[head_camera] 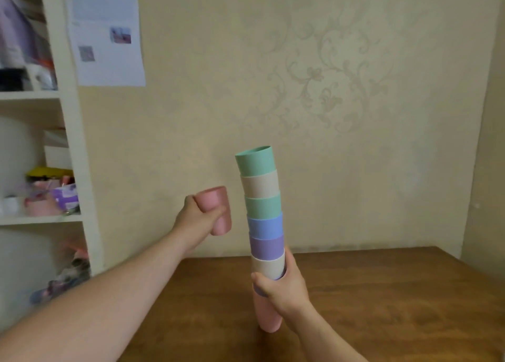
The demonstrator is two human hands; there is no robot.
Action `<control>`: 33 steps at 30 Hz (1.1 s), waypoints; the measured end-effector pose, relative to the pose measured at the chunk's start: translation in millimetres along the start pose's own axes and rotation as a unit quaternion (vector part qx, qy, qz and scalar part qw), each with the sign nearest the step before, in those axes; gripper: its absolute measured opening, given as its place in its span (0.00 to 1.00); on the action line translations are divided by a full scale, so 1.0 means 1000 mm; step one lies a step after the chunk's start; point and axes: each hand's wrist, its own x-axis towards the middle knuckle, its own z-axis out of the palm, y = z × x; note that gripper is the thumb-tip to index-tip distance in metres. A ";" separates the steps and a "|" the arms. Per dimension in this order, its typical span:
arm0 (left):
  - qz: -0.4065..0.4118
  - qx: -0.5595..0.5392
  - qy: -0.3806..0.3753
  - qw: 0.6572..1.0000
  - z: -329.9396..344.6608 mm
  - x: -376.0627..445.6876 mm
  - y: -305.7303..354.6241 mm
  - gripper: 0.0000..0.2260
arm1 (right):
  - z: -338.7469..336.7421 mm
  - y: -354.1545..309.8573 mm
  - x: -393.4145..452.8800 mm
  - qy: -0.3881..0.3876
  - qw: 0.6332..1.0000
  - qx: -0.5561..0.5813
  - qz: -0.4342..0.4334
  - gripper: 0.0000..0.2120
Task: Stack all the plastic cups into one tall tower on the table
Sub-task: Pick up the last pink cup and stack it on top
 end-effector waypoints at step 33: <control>0.113 -0.081 -0.094 0.986 0.019 -0.051 0.124 0.33 | 0.003 -0.006 -0.023 -0.037 0.999 0.016 -0.012 0.37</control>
